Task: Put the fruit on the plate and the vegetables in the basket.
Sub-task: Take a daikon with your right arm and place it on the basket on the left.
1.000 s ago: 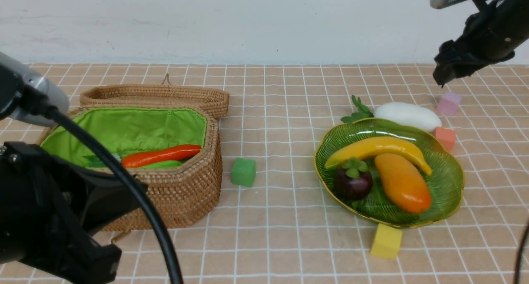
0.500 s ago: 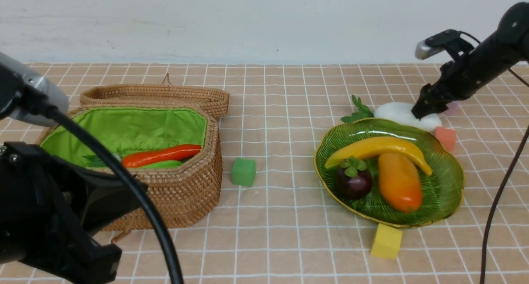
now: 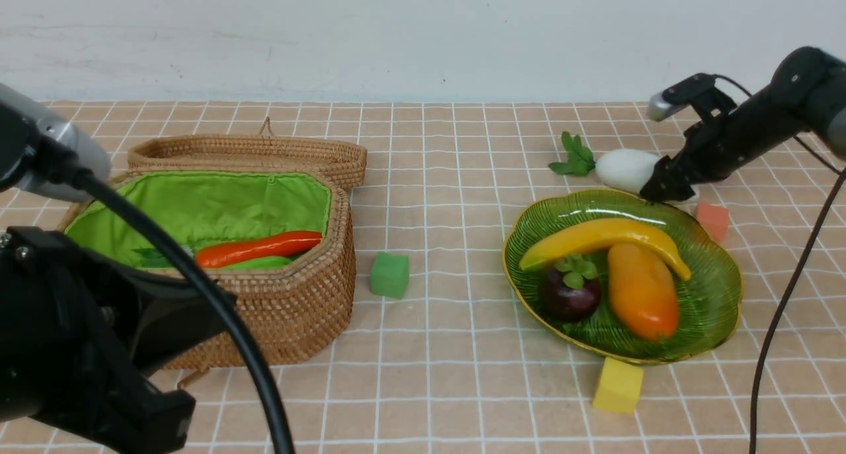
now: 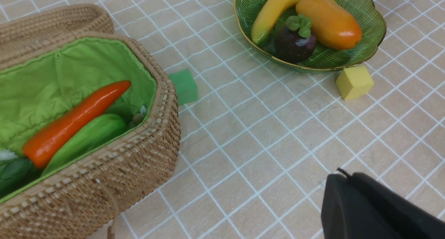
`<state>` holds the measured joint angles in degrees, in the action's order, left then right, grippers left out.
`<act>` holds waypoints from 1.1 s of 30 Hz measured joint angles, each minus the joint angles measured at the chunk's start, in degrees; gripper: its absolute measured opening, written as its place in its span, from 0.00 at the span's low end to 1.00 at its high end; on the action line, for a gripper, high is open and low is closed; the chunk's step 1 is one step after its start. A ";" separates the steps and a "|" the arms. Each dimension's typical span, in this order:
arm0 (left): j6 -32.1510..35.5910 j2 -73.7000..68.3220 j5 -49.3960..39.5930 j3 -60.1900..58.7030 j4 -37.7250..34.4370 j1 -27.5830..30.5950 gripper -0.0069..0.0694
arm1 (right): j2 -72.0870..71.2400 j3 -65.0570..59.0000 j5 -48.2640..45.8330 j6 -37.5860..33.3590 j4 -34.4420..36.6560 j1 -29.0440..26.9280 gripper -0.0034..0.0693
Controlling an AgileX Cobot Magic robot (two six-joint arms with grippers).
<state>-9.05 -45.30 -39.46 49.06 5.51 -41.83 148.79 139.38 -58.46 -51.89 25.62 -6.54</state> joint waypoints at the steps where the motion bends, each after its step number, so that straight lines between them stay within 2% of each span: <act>1: 0.00 0.00 0.00 0.00 0.00 0.00 0.07 | 0.31 0.00 0.74 -0.05 0.00 0.00 0.84; 4: 0.00 0.00 0.00 0.00 0.00 0.00 0.07 | 0.78 0.00 2.33 -0.05 0.40 0.00 0.81; 9: 0.00 0.00 0.00 0.00 0.00 0.00 0.07 | 0.84 0.00 5.49 0.01 0.67 0.00 0.66; 13: -0.24 0.00 0.00 0.00 0.18 0.00 0.07 | 0.75 0.30 5.43 2.20 0.80 0.00 0.66; 18: -7.68 0.00 -2.34 1.07 5.42 0.00 0.07 | -2.75 1.82 -1.35 9.45 0.21 0.19 0.66; 20: -15.78 0.15 -6.98 3.26 11.91 0.00 0.07 | -7.85 2.65 -7.51 14.12 1.14 1.16 0.66; 22: -19.28 0.68 -9.48 4.01 15.41 0.00 0.07 | -11.04 2.77 -10.18 15.20 2.43 2.13 0.66; 23: -23.39 1.64 -12.92 4.45 18.44 0.00 0.07 | -14.04 2.85 -11.40 15.94 4.45 4.23 0.66; 25: -27.04 3.22 -17.09 4.62 21.37 0.00 0.07 | -17.69 3.05 -11.92 16.73 6.50 8.25 0.66; 26: -27.91 3.96 -18.45 4.62 22.27 0.00 0.07 | -19.11 3.26 -12.12 16.86 7.48 10.81 0.66; 27: -28.26 4.35 -19.09 4.62 22.40 0.00 0.07 | -19.11 3.26 -12.12 16.86 7.48 10.81 0.66; 30: -29.44 8.25 -23.10 4.65 23.45 0.00 0.07 | -21.94 3.32 -12.59 17.28 9.66 22.81 0.66; 33: -29.61 11.09 -24.93 4.65 23.45 0.00 0.07 | -21.84 3.32 -13.14 17.27 10.22 31.59 0.66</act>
<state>-38.66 -34.21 -64.39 53.71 28.96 -41.83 126.95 142.70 -71.60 -34.61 35.84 25.05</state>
